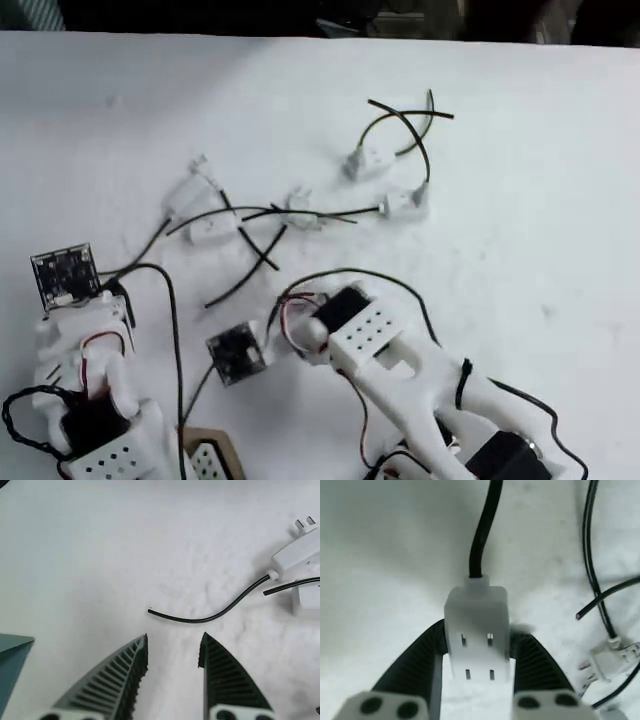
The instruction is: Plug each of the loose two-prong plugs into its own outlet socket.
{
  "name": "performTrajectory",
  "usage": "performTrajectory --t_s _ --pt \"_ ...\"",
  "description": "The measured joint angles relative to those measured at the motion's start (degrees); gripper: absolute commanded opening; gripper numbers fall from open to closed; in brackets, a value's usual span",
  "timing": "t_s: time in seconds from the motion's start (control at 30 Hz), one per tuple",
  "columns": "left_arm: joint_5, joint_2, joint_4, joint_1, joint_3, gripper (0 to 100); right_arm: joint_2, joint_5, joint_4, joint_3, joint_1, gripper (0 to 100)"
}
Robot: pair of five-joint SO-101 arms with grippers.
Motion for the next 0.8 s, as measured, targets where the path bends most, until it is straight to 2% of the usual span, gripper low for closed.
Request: performTrajectory --t_s 0.2,0.4,0.5,0.63,0.7,0.8 --pt "0.0 0.0 0.0 0.0 0.0 18 9.2 5.9 -4.5 -1.8 -1.2 1.7" --pt "0.0 0.0 0.0 0.0 0.0 18 21.3 6.8 -4.8 -9.1 -1.1 1.8" --pt "0.0 0.0 0.0 0.0 0.0 18 23.8 6.6 -4.7 -12.3 -1.6 7.3" --pt "0.0 0.0 0.0 0.0 0.0 18 24.7 -0.6 -4.9 -15.0 -1.9 24.0" --pt "0.0 0.0 0.0 0.0 0.0 18 24.7 -5.2 -4.9 -16.2 -2.4 25.0" --pt "0.0 0.0 0.0 0.0 0.0 18 24.7 -7.8 -4.9 -17.0 -2.1 21.8"
